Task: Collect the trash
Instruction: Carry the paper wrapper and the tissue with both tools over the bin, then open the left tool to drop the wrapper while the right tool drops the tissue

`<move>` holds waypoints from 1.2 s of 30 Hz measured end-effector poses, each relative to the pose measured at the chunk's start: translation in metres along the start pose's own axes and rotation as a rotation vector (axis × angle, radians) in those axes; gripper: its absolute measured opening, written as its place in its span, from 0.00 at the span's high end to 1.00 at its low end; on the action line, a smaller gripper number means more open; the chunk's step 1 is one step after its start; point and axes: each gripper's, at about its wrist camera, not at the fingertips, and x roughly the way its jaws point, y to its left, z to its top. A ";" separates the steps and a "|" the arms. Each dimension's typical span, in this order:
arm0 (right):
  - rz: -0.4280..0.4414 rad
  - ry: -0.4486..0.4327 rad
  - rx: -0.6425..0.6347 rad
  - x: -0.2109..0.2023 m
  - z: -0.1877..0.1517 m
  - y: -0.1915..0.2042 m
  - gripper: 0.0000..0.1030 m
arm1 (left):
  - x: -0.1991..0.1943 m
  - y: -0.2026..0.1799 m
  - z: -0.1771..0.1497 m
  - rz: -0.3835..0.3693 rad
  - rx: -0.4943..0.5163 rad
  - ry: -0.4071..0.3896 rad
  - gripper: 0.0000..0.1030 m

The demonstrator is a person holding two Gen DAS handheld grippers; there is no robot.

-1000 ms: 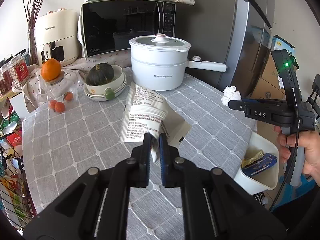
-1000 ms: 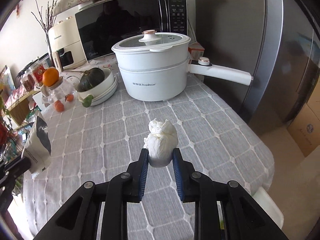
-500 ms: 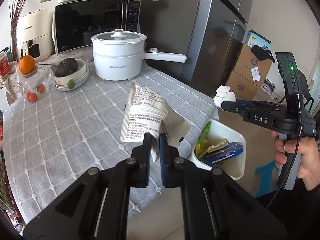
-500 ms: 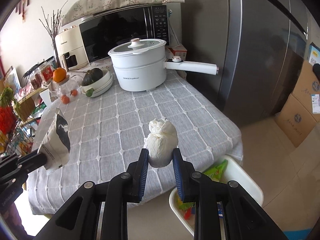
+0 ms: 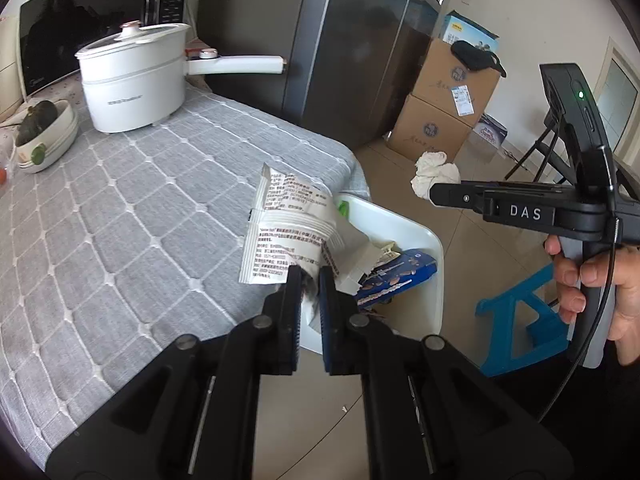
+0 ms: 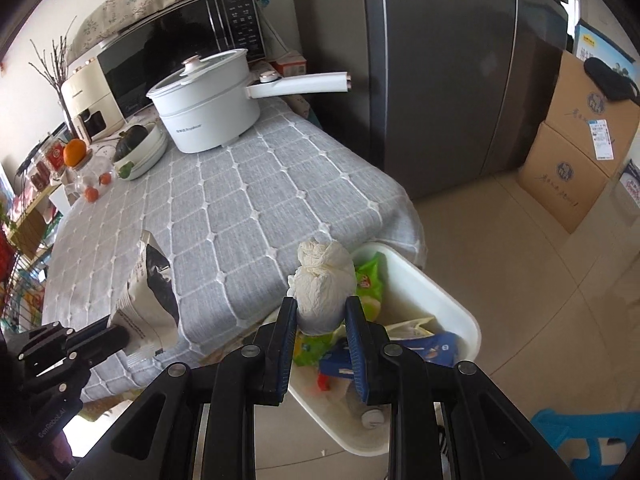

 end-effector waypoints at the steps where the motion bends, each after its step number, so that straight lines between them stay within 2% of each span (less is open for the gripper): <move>1: -0.009 0.005 0.007 0.000 -0.001 -0.007 0.75 | 0.007 -0.005 0.000 -0.010 0.006 0.012 0.91; 12: -0.065 0.064 0.079 0.006 -0.013 -0.066 0.75 | 0.079 -0.047 -0.001 -0.091 0.037 0.113 0.91; 16: -0.076 0.065 0.085 0.003 -0.014 -0.079 0.75 | 0.091 -0.054 -0.001 -0.092 0.049 0.127 0.90; 20: -0.088 0.077 0.099 0.003 -0.015 -0.089 0.75 | 0.093 -0.050 -0.001 -0.055 0.057 0.138 0.89; 21: -0.089 0.079 0.103 0.004 -0.015 -0.091 0.75 | 0.093 -0.048 -0.001 -0.049 0.057 0.141 0.86; 23: -0.093 0.081 0.105 0.004 -0.015 -0.094 0.75 | 0.087 -0.042 -0.001 -0.026 0.049 0.143 0.73; 25: -0.095 0.082 0.106 0.004 -0.014 -0.095 0.75 | 0.077 -0.034 0.000 -0.006 0.034 0.128 0.53; 29: -0.089 0.091 0.104 0.009 -0.013 -0.090 0.75 | 0.054 -0.017 0.000 0.041 0.002 0.103 0.38; 31: -0.084 0.099 0.098 0.012 -0.013 -0.085 0.75 | 0.045 -0.008 0.000 0.075 -0.014 0.093 0.27; 36: -0.073 0.122 0.078 0.021 -0.013 -0.069 0.75 | 0.021 0.015 -0.002 0.138 -0.062 0.077 0.17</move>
